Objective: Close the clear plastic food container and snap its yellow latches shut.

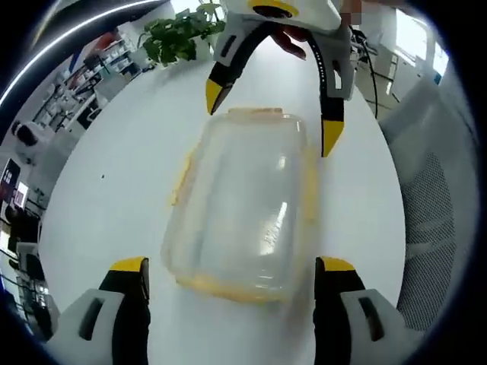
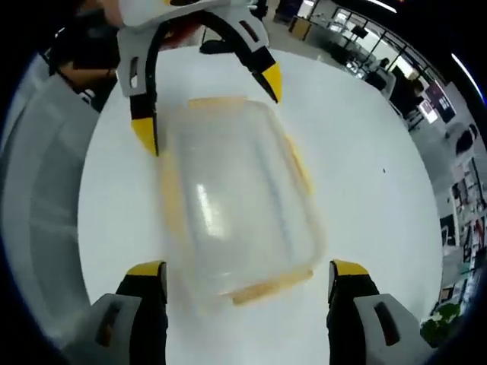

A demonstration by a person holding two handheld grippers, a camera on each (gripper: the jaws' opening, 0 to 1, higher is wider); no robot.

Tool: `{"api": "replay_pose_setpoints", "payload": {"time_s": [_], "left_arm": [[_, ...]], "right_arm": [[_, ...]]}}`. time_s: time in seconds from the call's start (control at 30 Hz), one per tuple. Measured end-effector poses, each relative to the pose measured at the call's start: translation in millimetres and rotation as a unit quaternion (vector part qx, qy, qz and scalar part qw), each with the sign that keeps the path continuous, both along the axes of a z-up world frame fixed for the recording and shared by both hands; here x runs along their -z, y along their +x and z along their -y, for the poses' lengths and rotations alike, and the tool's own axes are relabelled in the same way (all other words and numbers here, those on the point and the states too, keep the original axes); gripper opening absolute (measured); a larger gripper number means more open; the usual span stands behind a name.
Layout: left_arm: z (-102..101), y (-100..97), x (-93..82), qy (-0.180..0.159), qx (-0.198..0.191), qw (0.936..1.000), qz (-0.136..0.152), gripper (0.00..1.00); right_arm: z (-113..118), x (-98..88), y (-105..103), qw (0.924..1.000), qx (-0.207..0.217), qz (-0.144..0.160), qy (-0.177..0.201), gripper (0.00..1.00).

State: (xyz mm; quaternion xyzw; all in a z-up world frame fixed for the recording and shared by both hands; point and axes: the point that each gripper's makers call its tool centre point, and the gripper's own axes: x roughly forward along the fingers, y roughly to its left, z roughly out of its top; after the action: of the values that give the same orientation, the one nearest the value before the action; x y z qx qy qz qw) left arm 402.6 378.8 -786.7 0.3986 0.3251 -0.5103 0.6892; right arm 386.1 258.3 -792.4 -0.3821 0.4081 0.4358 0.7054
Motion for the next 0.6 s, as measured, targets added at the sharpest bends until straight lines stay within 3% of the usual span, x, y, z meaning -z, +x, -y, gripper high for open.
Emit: {"api": "replay_pose_setpoints", "payload": {"time_s": [0.17,0.6], "left_arm": [[-1.8,-4.7,0.5,-0.009,-0.005,0.9999,0.004,0.90],[-6.4,-8.2,-1.5,-0.054,-0.062,0.9965,-0.018,0.90]], "right_arm": [[-1.9,-3.0,-2.8,0.9996,0.018,0.006,0.020,0.87],[-8.3,-6.4,-10.0,0.9953,0.068,0.006,0.069,0.87]]}}
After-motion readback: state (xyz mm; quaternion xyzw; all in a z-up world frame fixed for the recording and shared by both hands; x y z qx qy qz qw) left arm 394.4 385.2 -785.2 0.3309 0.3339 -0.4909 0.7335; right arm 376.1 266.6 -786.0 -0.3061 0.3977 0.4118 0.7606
